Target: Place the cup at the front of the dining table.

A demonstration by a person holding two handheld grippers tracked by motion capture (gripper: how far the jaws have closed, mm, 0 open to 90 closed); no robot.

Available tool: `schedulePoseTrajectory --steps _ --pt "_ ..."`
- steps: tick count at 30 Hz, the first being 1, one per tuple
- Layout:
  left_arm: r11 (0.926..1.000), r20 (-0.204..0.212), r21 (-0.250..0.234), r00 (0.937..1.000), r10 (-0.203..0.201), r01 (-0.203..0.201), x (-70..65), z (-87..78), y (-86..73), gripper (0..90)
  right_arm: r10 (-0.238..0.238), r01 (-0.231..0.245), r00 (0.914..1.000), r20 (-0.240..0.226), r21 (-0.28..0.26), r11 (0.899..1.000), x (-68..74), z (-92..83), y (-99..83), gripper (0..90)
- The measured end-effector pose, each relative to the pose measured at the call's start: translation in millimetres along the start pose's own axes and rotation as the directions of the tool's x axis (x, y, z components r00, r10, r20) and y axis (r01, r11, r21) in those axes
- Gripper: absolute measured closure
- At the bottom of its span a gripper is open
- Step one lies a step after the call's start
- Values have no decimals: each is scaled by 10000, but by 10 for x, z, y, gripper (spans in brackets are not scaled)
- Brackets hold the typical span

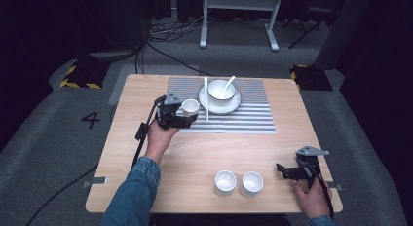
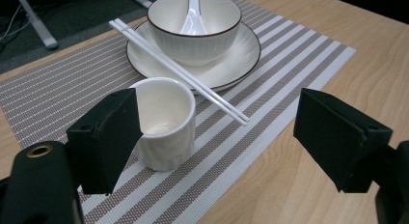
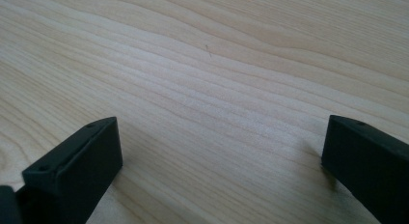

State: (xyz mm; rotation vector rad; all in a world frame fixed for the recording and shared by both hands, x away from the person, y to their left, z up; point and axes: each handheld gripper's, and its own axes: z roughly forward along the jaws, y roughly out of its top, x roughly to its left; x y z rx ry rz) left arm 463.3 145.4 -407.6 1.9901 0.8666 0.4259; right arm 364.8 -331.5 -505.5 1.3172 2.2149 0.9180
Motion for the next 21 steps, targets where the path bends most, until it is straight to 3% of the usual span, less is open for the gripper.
schedulePoseTrajectory --steps 8,15,21 --pt "9999 394 -151 9992 -20 26 -100 -181 -21 170 1 -1 10000 -1 -1 10000 0 0 0 6" --pt "9987 426 -462 9988 232 -212 -196 -397 -72 172 0 0 10000 -1 0 10000 0 0 0 6" --pt "9994 617 -266 9978 256 -240 -259 -499 -143 171 -9 9 10000 -2 5 10000 -1 0 0 6"
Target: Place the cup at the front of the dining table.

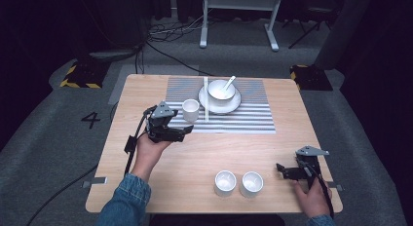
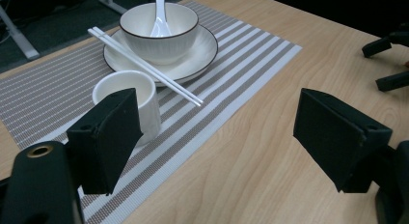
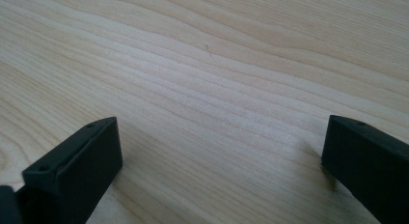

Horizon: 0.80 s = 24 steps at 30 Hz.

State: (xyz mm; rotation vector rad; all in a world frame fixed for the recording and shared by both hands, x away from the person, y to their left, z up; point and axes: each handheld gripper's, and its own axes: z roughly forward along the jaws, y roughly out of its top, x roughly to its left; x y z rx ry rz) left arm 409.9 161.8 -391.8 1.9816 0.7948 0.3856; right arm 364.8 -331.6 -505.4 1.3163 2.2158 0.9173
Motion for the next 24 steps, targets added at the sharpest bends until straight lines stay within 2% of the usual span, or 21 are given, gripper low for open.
schedulePoseTrajectory --steps 2,11,13,20,24 --pt "10000 -2 -36 10000 60 -60 -22 -29 -26 171 7 -7 10000 -1 3 10000 0 0 0 6" --pt "9984 2 475 9995 308 -307 -113 -153 -135 171 6 -6 10000 -1 3 10000 0 0 0 6" --pt "9978 53 596 9996 294 -297 -131 -182 -171 171 8 -8 10000 4 -2 10000 1 0 0 6" --pt "9989 182 459 9998 41 -49 -170 -300 -336 170 32 -32 10000 16 6 10000 3 -1 -1 6" --pt "9986 186 517 9998 65 -74 -192 -376 -439 169 31 -31 10000 16 7 10000 3 -1 -1 6"
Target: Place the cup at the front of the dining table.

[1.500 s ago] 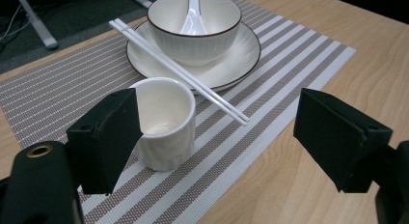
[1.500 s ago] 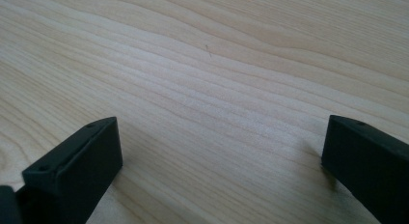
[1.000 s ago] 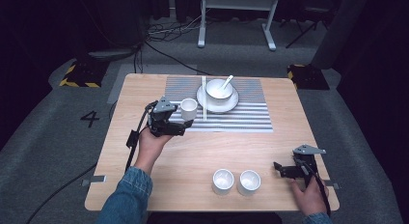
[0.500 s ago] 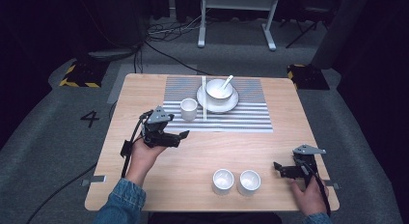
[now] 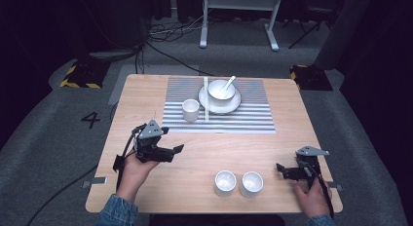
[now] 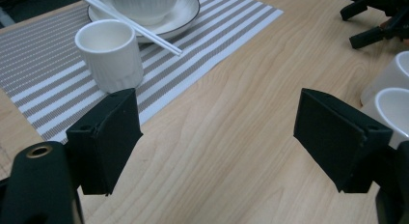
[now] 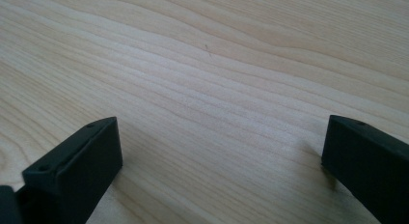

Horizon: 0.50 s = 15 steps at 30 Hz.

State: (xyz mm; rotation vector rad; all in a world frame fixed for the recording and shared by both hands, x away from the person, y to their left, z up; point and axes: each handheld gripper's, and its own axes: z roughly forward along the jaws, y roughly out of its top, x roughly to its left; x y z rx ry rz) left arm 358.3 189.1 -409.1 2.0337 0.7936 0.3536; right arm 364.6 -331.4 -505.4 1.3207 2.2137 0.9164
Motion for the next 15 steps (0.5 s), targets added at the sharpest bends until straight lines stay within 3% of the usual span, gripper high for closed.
schedulePoseTrajectory --steps 5,15 --pt "10000 221 -90 9998 -15 17 -37 -107 -135 170 2 -2 10000 -1 -1 10000 0 0 0 6" --pt "9998 159 -161 9998 -84 86 -74 -202 -347 165 3 -3 10000 0 1 10000 0 0 0 6"
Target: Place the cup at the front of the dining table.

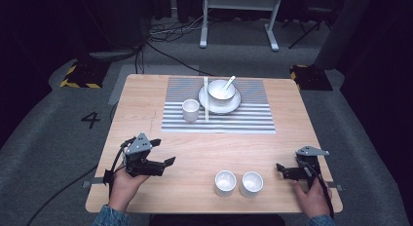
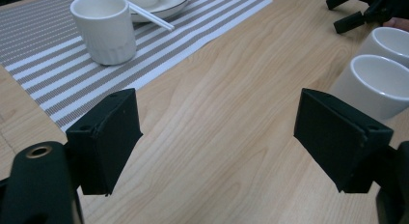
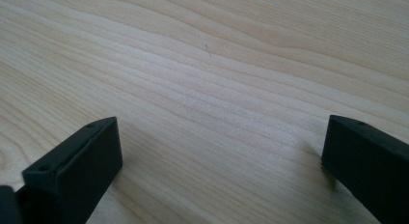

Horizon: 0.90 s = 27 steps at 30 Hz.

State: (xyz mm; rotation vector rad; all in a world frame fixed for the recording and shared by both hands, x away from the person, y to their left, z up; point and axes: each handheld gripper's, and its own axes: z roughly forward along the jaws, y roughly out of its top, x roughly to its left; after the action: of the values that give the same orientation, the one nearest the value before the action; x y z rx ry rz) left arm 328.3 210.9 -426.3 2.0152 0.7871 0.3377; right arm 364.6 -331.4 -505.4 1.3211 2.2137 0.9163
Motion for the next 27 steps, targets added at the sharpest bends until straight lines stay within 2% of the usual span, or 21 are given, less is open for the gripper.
schedulePoseTrajectory --steps 4,13,19,25,27 --pt "9999 -182 159 9998 50 -48 -25 -20 -107 158 1 -1 10000 1 -4 10000 0 0 0 6" --pt "9983 -88 568 9999 -124 129 -21 -18 -353 155 0 0 10000 0 -1 10000 0 0 0 6" --pt "9939 -119 1098 9999 -90 103 -44 -10 -504 154 -1 1 10000 0 -1 10000 0 0 0 6" --pt "9903 49 1357 9995 -315 306 -72 23 -595 153 -2 2 10000 1 -2 10000 0 0 0 6" --pt "9878 -31 1513 9993 -363 363 -82 33 -626 153 -3 3 10000 1 -3 10000 0 0 0 6"
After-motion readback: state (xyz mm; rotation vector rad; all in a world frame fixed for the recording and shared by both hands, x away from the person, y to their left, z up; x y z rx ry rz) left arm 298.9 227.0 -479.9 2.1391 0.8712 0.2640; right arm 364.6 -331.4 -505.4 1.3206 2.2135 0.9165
